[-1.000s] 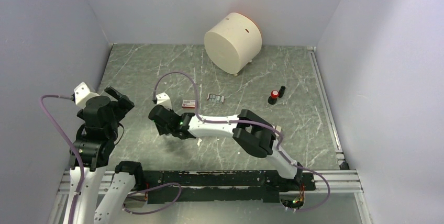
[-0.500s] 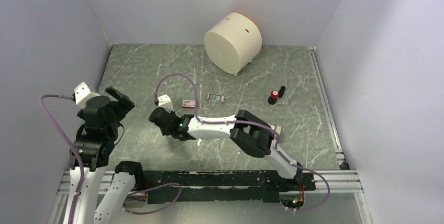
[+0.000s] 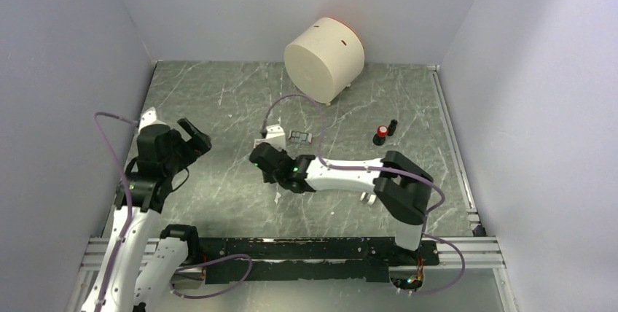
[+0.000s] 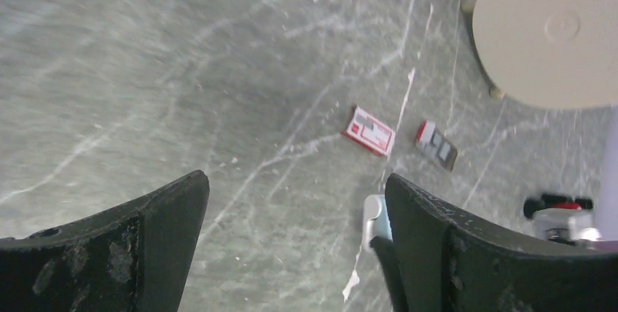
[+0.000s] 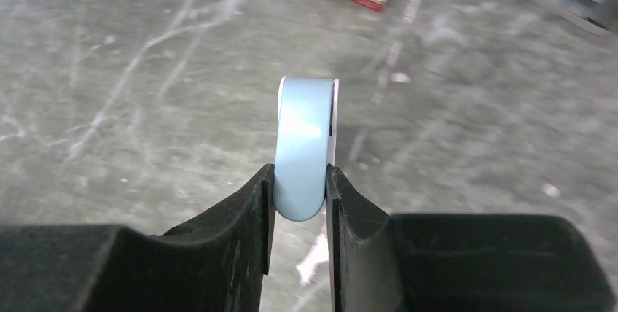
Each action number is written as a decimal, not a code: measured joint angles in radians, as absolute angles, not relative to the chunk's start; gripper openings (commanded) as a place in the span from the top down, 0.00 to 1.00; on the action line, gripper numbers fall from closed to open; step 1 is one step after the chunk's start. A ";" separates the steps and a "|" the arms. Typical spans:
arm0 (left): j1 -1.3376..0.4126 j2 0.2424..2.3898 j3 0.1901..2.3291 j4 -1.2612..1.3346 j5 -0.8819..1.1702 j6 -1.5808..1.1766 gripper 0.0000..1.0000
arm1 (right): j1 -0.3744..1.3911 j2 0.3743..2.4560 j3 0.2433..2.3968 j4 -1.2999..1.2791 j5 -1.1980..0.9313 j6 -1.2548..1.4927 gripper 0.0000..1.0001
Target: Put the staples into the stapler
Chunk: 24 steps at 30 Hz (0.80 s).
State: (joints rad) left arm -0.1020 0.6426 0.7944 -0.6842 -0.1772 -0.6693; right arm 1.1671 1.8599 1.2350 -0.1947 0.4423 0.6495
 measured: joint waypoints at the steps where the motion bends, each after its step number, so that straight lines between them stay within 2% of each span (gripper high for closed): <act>1: -0.102 0.666 0.781 -0.666 -0.142 -0.668 0.07 | 1.158 1.832 1.207 -0.204 0.453 0.659 0.76; 11: -0.109 0.930 0.640 -0.445 0.204 -0.666 0.11 | 1.145 1.753 1.051 -0.323 0.509 0.720 0.73; 12: -0.114 0.943 0.633 -0.430 0.224 -0.667 0.11 | 1.145 1.753 1.044 -0.328 0.508 0.725 0.71; 15: -0.140 0.987 0.620 -0.376 0.280 -0.671 0.08 | 1.145 1.752 1.044 -0.328 0.506 0.731 0.56; 17: -0.160 1.013 0.609 -0.339 0.306 -0.671 0.07 | 1.145 1.752 1.044 -0.331 0.506 0.739 0.53; 21: -0.204 1.068 0.570 -0.276 0.346 -0.678 0.05 | 1.145 1.752 1.045 -0.349 0.506 0.742 0.52; 24: -0.233 1.095 0.547 -0.255 0.353 -0.685 0.07 | 1.145 1.751 1.050 -0.369 0.506 0.746 0.58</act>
State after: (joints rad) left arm -0.2329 1.0950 0.5468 -0.2546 0.3534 -0.6846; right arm 1.1446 1.7512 1.0504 -0.3691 0.5064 0.7460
